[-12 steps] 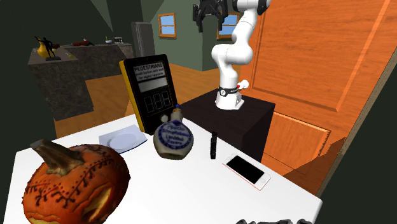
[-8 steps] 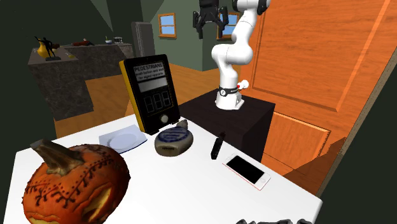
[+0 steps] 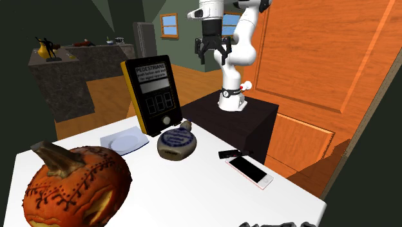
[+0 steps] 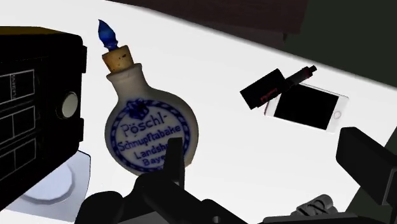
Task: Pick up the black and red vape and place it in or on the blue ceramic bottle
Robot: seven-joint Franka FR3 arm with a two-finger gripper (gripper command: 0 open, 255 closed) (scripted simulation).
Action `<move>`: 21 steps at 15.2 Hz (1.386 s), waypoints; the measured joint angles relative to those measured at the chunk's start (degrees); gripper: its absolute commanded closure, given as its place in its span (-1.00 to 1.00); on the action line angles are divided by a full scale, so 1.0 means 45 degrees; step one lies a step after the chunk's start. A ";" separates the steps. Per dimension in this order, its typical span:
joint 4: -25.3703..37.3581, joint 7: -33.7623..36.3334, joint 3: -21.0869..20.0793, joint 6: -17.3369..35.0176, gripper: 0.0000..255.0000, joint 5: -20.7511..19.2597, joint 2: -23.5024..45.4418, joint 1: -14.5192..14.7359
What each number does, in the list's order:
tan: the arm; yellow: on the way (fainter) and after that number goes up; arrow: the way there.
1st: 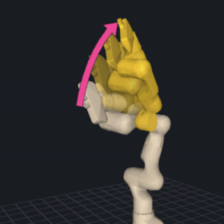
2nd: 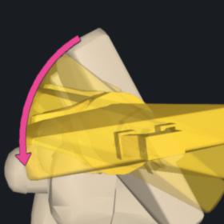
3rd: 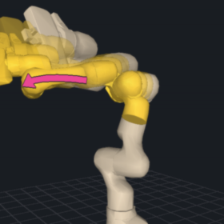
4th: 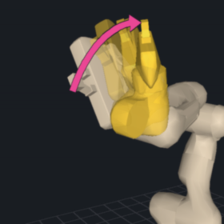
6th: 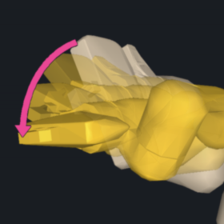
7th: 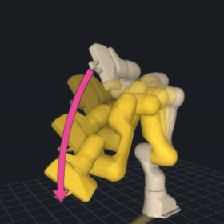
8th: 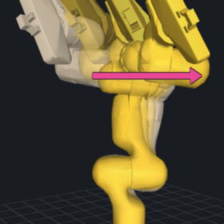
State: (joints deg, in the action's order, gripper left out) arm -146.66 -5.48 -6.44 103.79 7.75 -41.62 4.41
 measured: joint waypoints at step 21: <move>-0.1185 -0.0306 -0.1943 1.0851 -1.00 -0.1241 0.9319 0.0750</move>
State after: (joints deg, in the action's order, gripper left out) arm -152.00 -6.86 -15.18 152.62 2.16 0.31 7.78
